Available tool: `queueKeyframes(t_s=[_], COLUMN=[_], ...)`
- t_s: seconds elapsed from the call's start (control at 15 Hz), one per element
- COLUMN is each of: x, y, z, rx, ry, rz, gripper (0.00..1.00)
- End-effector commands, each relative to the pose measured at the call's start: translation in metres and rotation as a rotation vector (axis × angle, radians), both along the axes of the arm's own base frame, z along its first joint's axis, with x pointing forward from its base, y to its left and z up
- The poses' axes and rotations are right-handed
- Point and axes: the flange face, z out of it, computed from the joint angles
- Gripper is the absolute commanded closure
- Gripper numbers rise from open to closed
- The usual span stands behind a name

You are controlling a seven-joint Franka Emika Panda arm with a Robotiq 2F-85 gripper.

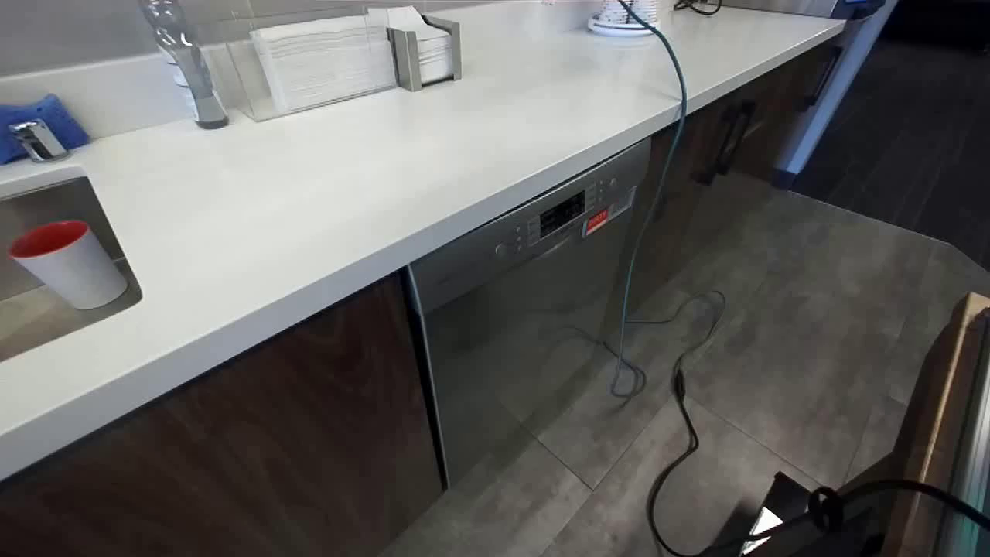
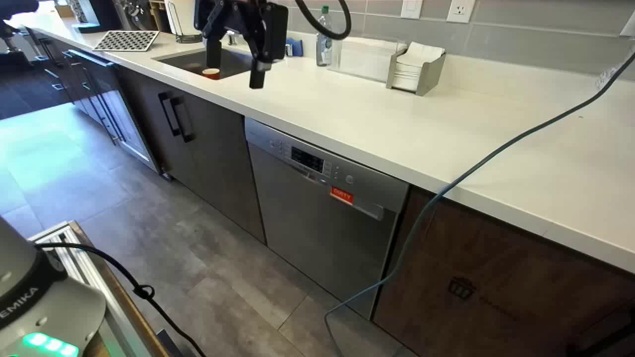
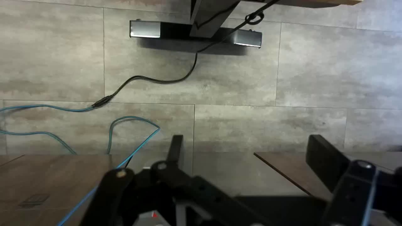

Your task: Press a button on the washing machine

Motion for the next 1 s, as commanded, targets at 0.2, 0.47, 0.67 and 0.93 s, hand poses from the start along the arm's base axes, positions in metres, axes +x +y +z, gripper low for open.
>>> queueKeyframes(t_s=[0.2,0.47,0.67,0.93], x=[0.000,0.003,0.016,0.035], y=[0.000,-0.001,0.005,0.024], z=[0.000,-0.013,-0.063,-0.136], rx=[0.000,0.045,0.107,0.149], ry=[0.000,-0.010,-0.074,-0.162], rz=[0.000,-0.027,-0.108,-0.203], gripper=[0.00,0.00,0.00,0.00])
